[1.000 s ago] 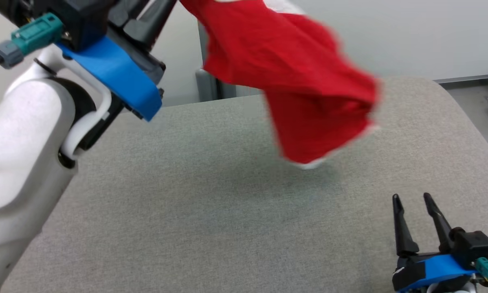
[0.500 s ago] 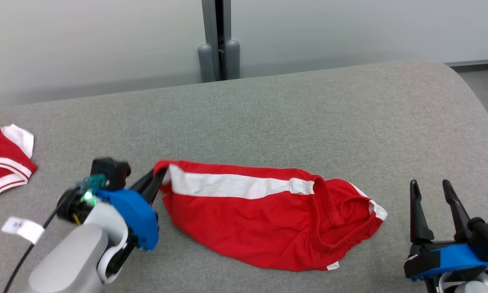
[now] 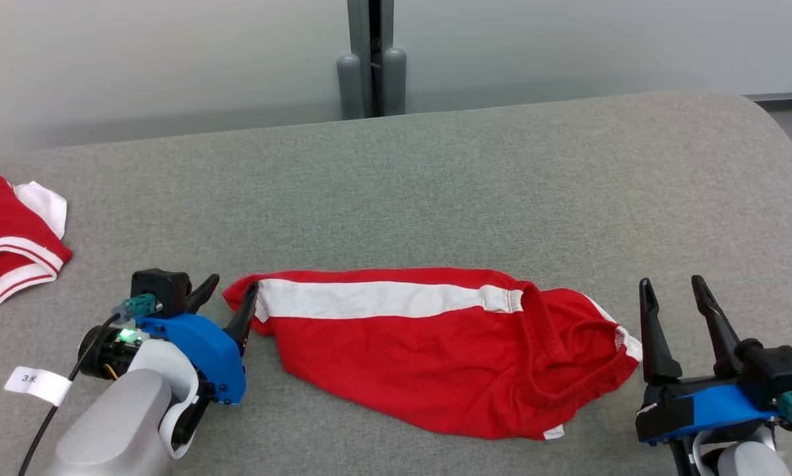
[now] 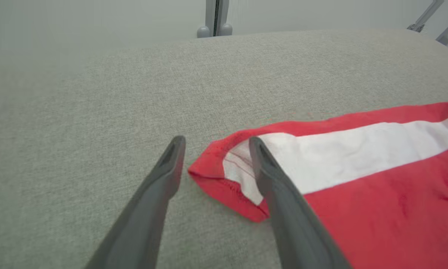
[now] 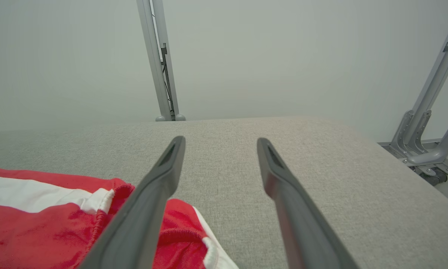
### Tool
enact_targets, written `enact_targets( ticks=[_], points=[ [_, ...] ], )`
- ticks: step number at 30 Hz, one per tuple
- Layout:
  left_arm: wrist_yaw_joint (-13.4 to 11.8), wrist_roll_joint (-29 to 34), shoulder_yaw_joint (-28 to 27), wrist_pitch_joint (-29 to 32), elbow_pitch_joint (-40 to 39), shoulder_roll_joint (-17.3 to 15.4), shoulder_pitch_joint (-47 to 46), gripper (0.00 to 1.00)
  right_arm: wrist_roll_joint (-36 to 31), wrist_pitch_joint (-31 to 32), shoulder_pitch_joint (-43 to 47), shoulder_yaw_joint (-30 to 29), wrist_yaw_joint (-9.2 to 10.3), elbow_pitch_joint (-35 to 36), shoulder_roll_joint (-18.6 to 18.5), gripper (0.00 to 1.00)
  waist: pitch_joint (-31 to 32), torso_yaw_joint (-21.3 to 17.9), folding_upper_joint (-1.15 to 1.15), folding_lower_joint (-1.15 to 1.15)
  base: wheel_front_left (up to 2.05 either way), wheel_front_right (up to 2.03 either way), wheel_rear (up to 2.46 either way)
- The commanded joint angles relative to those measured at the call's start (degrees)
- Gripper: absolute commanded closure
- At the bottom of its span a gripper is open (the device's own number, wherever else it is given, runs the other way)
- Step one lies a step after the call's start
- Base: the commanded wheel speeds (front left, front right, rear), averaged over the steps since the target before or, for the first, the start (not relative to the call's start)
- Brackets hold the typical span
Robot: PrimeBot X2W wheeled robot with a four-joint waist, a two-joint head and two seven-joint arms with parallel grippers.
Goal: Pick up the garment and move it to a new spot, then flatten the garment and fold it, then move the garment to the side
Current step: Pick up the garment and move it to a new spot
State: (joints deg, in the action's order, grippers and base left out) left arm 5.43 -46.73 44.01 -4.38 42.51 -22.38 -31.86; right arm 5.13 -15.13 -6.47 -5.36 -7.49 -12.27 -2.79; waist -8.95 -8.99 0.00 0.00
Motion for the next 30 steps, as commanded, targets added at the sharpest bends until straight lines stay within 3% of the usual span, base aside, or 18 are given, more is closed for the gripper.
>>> enact_targets(
  ticks=[1, 7, 13, 21, 30],
  points=[
    [0.1, 0.7, 0.2, -0.8, 0.3, 0.3, -1.1, 0.00, -0.3, 0.0, -0.4, 0.3, -0.01, 0.0, -0.2, 0.00, 0.1, 0.2, 0.00, 0.00, 0.00, 0.00, 0.00],
    [-0.1, 1.8, 0.0, -6.8, 0.2, 0.9, -0.3, 0.00, -0.7, 0.0, -0.1, 0.2, -0.01, -0.1, -0.2, 0.00, 1.7, 1.7, 0.00, 0.00, 0.00, 0.00, 0.00],
    [-2.7, 1.7, -2.7, -10.5, -3.0, 2.4, 4.3, 0.00, -1.3, 0.0, 1.5, -0.5, -0.01, 0.0, -0.2, 0.00, 3.8, 3.5, 0.00, 0.00, 0.00, 0.00, 0.00],
    [-8.4, 6.5, -14.9, -10.8, -16.2, 5.6, 17.3, 0.00, -0.4, 0.0, 3.7, 0.5, -0.01, 0.0, -0.2, 0.00, 6.3, 5.1, 0.00, 0.00, 0.00, 0.00, 0.00],
    [-8.2, 12.5, -22.7, -10.9, -23.3, 9.0, 30.5, 0.00, 1.0, 0.0, 6.2, 2.7, 0.00, -1.1, -0.2, 0.00, 8.3, 5.6, 0.00, 0.00, 0.00, 0.00, 0.00]
  ],
)
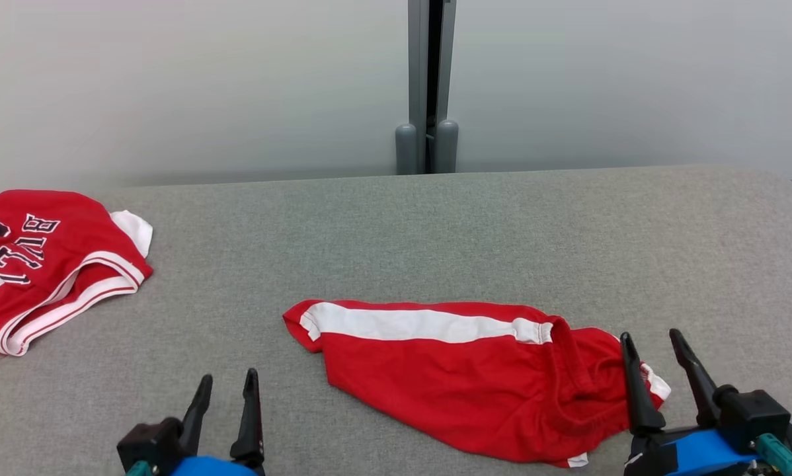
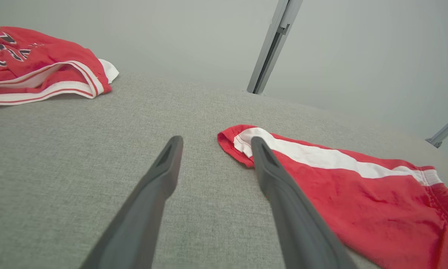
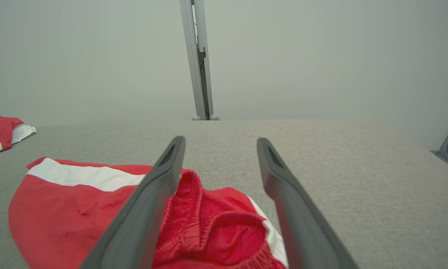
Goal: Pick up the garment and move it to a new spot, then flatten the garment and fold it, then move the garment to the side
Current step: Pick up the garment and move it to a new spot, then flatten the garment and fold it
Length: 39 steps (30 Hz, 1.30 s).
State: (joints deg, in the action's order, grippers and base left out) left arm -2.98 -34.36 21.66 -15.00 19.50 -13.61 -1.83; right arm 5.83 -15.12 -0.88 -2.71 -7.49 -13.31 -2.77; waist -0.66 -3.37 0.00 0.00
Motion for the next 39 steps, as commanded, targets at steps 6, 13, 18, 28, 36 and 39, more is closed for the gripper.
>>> enact_targets(
  ticks=[6, 13, 18, 28, 36, 39],
  points=[
    [1.3, 2.3, -2.5, -0.3, -1.4, 2.1, 3.6, 0.00, 0.6, 0.0, 1.5, 1.2, -0.01, -1.4, -0.2, 0.00, 0.4, 0.4, 0.00, 0.00, 0.00, 0.00, 0.00],
    [2.5, 3.1, -3.6, -0.3, 0.0, 3.3, 3.8, 0.00, 0.9, 0.0, 1.0, 2.0, -0.01, -2.4, -0.2, 0.00, 0.7, 0.3, 0.00, 0.00, 0.00, 0.00, 0.00],
    [3.0, 3.8, -4.2, -0.3, 0.6, 3.7, 3.7, 0.00, 1.0, -0.1, 1.3, 2.3, -0.01, -2.7, -0.2, 0.00, 0.8, 0.1, 0.00, 0.00, 0.00, 0.00, 0.00],
    [3.4, 5.4, -4.7, -0.3, 1.1, 4.1, 3.7, 0.00, 0.6, -0.1, 1.4, 2.4, -0.01, -2.9, -0.2, 0.00, 0.8, 0.1, 0.00, 0.00, 0.00, 0.00, 0.00],
    [3.2, 6.6, -4.5, -0.3, 0.6, 4.2, 3.3, 0.00, -1.5, 0.0, -0.5, 3.7, -0.01, -4.4, -0.2, 0.00, 0.4, 0.3, 0.00, 0.00, 0.00, 0.00, 0.00],
    [3.1, 6.9, -4.6, -0.3, 0.3, 4.3, 2.9, 0.00, -1.8, 1.3, -3.2, 4.8, -0.01, -6.4, -0.2, 0.00, -0.3, 0.5, 0.00, 0.00, 0.00, 0.00, 0.00]
  ],
)
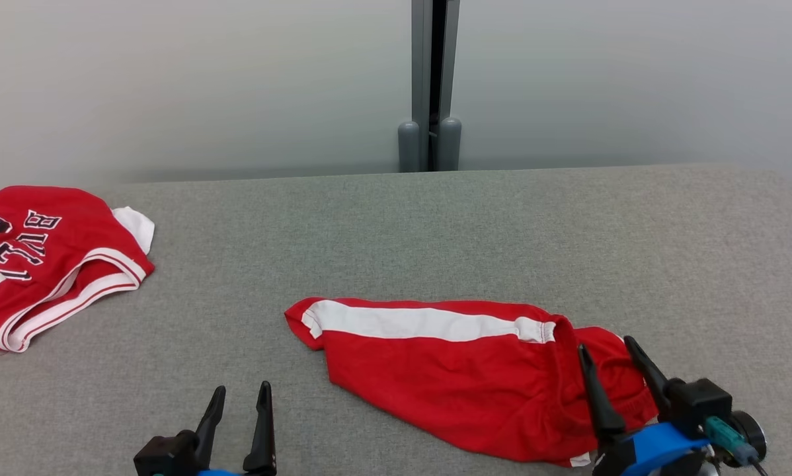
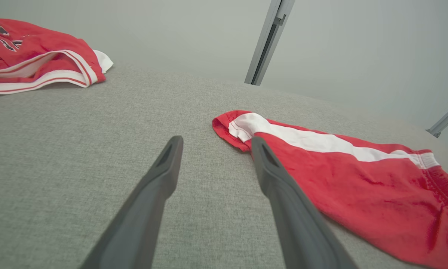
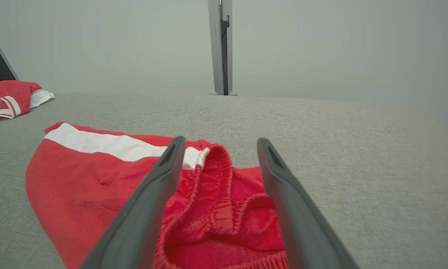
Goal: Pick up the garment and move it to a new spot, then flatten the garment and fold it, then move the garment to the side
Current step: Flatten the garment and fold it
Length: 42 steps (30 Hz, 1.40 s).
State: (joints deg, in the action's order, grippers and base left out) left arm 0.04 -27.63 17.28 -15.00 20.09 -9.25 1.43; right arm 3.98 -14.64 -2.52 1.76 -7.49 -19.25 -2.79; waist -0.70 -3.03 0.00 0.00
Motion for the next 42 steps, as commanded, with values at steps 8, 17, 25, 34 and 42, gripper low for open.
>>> enact_targets(
  ticks=[8, 17, 25, 34, 42],
  points=[
    [0.5, 1.3, 0.2, -0.3, 0.3, 0.6, -1.9, 0.00, 2.2, 13.6, -9.3, 1.7, -0.01, -6.2, -0.2, 0.00, -2.1, 1.5, 0.00, 0.00, 0.00, 0.00, 0.00],
    [0.9, 2.2, -0.5, -0.3, 1.0, 1.4, -3.3, 0.00, 3.2, 24.3, -15.4, 0.4, 0.00, -12.5, -0.2, 0.00, -4.3, 4.4, 0.00, 0.00, 0.00, 0.00, 0.00],
    [1.5, 3.1, -1.4, -0.3, 0.8, 1.9, -4.0, 0.00, 4.3, 24.3, -18.5, -0.6, -0.01, -15.7, -0.2, 0.87, -5.5, 5.2, 0.00, 0.00, 0.00, 0.00, 0.00],
    [3.8, 3.0, 1.1, 2.0, 2.8, 2.8, -8.9, 0.00, 7.8, 21.0, -17.2, 1.3, -0.01, -13.1, -0.2, 1.00, -5.9, 3.2, 0.00, 0.00, 0.00, 0.00, 0.00],
    [6.1, -4.4, 1.9, 12.9, 10.7, 4.8, -18.8, 0.00, 7.6, 20.6, -16.2, 4.5, 0.00, -8.5, -0.2, 1.00, -7.7, 0.3, 0.00, 0.00, 0.00, 0.00, 0.00]
  ],
)
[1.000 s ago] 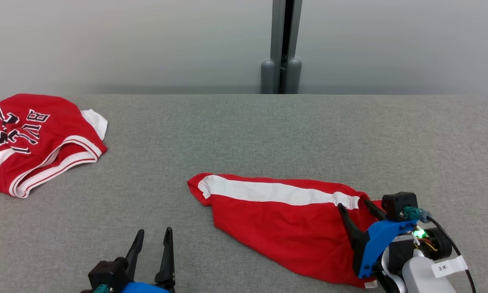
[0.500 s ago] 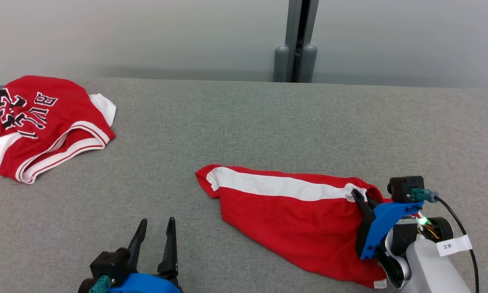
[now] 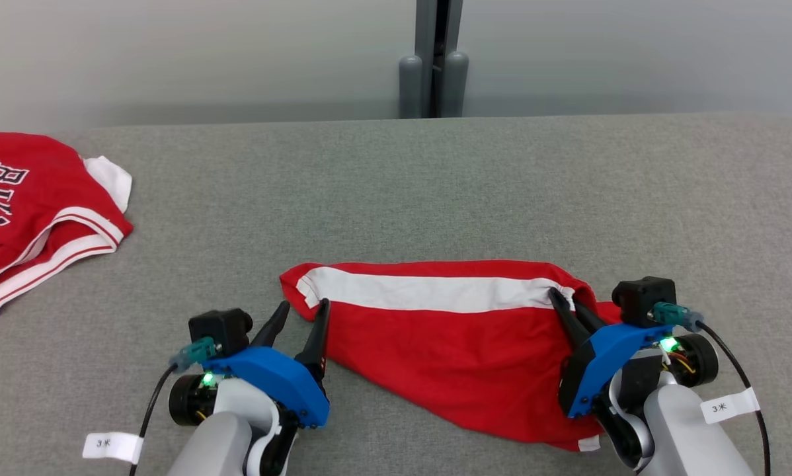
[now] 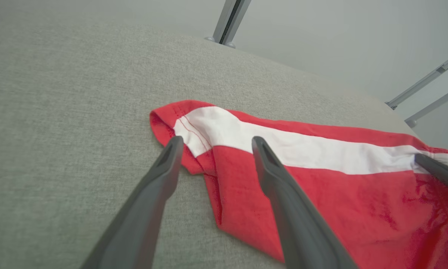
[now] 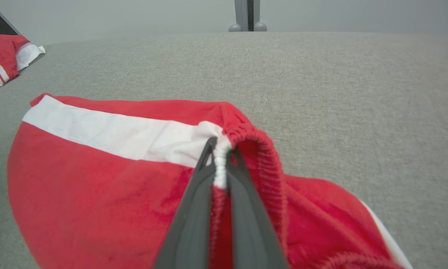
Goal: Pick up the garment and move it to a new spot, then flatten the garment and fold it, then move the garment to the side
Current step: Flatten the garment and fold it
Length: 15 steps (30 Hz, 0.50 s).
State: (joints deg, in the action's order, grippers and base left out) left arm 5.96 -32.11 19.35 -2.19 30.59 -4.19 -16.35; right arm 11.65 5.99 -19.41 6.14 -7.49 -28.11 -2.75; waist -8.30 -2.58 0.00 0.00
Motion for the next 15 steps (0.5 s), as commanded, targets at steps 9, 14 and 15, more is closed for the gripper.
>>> enact_targets(
  ticks=[9, 14, 15],
  points=[
    [-0.3, -5.4, -2.9, 5.1, 11.1, 0.4, -9.6, 0.00, 1.6, -0.6, -0.6, 3.6, -0.01, 1.2, -0.2, 1.00, -2.7, -2.8, 0.00, 0.00, 0.00, 0.00, 0.00],
    [0.2, -7.1, -3.4, 5.2, 14.8, 0.5, -12.2, 0.00, 1.5, -1.1, -1.1, 3.9, -0.01, 0.8, -0.2, 1.00, -3.5, -3.4, 0.00, 0.00, 0.00, 0.00, 0.00],
    [0.2, -7.5, -3.5, 5.5, 15.5, 0.5, -12.6, 0.00, 1.4, -1.3, -1.1, 3.9, -0.01, 0.7, -0.2, 1.00, -3.7, -3.5, 0.00, 0.00, 0.00, 0.00, 0.00]
  ],
)
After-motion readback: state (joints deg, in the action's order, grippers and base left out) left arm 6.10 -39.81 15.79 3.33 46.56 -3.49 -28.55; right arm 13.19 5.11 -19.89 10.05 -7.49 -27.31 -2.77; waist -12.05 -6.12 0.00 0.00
